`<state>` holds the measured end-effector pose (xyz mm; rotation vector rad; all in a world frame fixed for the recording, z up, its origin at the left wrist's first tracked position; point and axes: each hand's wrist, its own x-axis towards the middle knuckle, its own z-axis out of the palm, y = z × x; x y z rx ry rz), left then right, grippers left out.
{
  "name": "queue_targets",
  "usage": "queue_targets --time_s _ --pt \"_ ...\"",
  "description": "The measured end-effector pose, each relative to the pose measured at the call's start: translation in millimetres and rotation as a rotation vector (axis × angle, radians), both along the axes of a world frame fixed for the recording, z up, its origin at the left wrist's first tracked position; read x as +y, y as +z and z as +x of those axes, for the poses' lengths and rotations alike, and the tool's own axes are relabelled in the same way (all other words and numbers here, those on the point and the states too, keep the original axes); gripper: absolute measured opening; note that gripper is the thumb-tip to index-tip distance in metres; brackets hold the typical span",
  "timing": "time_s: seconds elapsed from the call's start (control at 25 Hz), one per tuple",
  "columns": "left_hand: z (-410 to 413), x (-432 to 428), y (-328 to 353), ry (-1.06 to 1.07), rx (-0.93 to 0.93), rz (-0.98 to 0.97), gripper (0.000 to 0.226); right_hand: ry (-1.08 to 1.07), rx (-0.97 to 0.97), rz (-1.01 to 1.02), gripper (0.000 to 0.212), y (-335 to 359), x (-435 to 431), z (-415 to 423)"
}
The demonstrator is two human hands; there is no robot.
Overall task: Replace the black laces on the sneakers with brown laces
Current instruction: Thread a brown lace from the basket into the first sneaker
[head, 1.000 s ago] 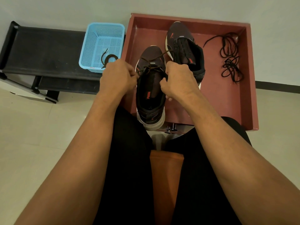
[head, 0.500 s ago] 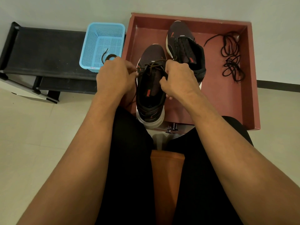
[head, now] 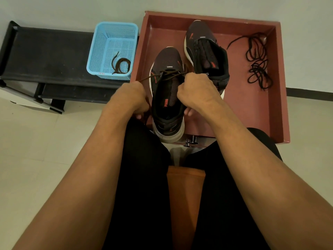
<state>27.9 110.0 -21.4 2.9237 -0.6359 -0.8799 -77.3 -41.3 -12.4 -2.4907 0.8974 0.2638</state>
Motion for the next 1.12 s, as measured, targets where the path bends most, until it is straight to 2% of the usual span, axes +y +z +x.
queue_targets --time_s 0.12,0.28,0.4,0.48,0.56,0.6,0.72,0.8,0.84,0.96,1.04,1.12 --pt "1 -2 -1 0.010 0.032 -0.037 0.008 -0.001 -0.001 0.017 0.026 1 1 0" --pt "7 -4 -5 0.105 -0.064 -0.454 0.012 0.008 0.019 0.082 0.023 4 -1 -1" --pt "9 -10 -5 0.083 -0.125 -0.585 0.007 0.015 0.048 0.112 0.024 5 -3 -1" --pt "9 -11 -6 0.101 -0.126 -0.571 0.016 0.027 0.066 0.099 0.024 5 -2 0" --pt "11 -8 -5 0.143 -0.150 -0.476 0.011 0.034 0.061 0.099 0.025 3 -2 2" --pt "12 -5 -4 0.148 -0.145 -0.375 0.007 0.028 0.056 0.101 0.025 2 -2 3" --pt "3 -1 0 0.075 0.002 -0.059 0.023 0.015 0.057 0.106 0.027 2 -2 4" --pt "2 0 -1 0.059 0.037 -0.001 0.032 0.010 0.058 0.113 0.027 1 -3 4" --pt "1 0 -1 0.074 0.038 -0.015 0.029 0.009 0.060 0.117 0.027 1 -3 4" --pt "1 -1 1 0.107 0.019 -0.266 0.007 0.018 0.064 0.121 0.026 3 -4 3" --pt "1 -5 1 0.084 -0.050 -0.510 0.005 0.027 0.061 0.118 0.025 3 -5 3" --pt "2 -10 -1 0.092 -0.095 -0.621 0.007 0.025 0.067 0.121 0.025 5 -4 3"
